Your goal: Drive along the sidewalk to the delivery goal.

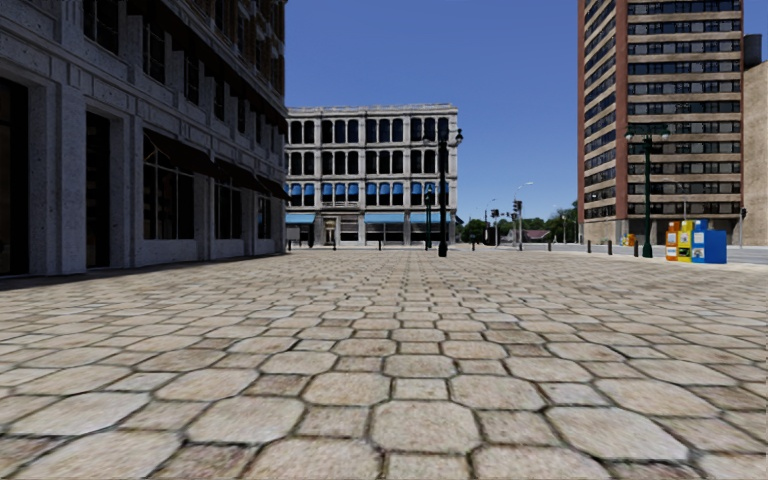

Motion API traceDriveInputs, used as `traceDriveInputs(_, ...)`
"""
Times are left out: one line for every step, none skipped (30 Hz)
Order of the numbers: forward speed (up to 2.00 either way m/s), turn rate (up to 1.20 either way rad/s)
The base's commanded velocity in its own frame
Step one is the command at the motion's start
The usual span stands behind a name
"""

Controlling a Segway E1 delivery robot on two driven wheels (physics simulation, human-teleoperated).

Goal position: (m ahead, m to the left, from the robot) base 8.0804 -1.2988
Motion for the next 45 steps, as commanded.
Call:
traceDriveInputs(2.0,0.0)
traceDriveInputs(2.0,0.0)
traceDriveInputs(2.0,0.0)
traceDriveInputs(2.0,0.0)
traceDriveInputs(2.0,0.0)
traceDriveInputs(2.0,0.0)
traceDriveInputs(2.0,0.0)
traceDriveInputs(2.0,0.0)
traceDriveInputs(2.0,0.0)
traceDriveInputs(2.0,-0.09)
traceDriveInputs(2.0,-0.27)
traceDriveInputs(2.0,-0.27)
traceDriveInputs(2.0,-0.38)
traceDriveInputs(2.0,-0.4)
traceDriveInputs(2.0,-0.41)
traceDriveInputs(2.0,-0.41)
traceDriveInputs(2.0,-0.41)
traceDriveInputs(2.0,-0.32)
traceDriveInputs(2.0,-0.17)
traceDriveInputs(2.0,-0.17)
traceDriveInputs(2.0,0.0)
traceDriveInputs(2.0,0.0)
traceDriveInputs(2.0,0.0)
traceDriveInputs(2.0,0.0)
traceDriveInputs(2.0,0.0)
traceDriveInputs(2.0,0.0)
traceDriveInputs(2.0,0.0)
traceDriveInputs(2.0,0.0)
traceDriveInputs(2.0,0.0)
traceDriveInputs(2.0,0.0)
traceDriveInputs(2.0,0.0)
traceDriveInputs(2.0,0.0)
traceDriveInputs(2.0,0.0)
traceDriveInputs(2.0,0.0)
traceDriveInputs(2.0,0.0)
traceDriveInputs(2.0,0.0)
traceDriveInputs(2.0,0.0)
traceDriveInputs(2.0,0.0)
traceDriveInputs(2.0,0.0)
traceDriveInputs(2.0,0.0)
traceDriveInputs(2.0,0.0)
traceDriveInputs(2.0,0.0)
traceDriveInputs(2.0,0.0)
traceDriveInputs(2.0,0.0)
traceDriveInputs(2.0,0.0)
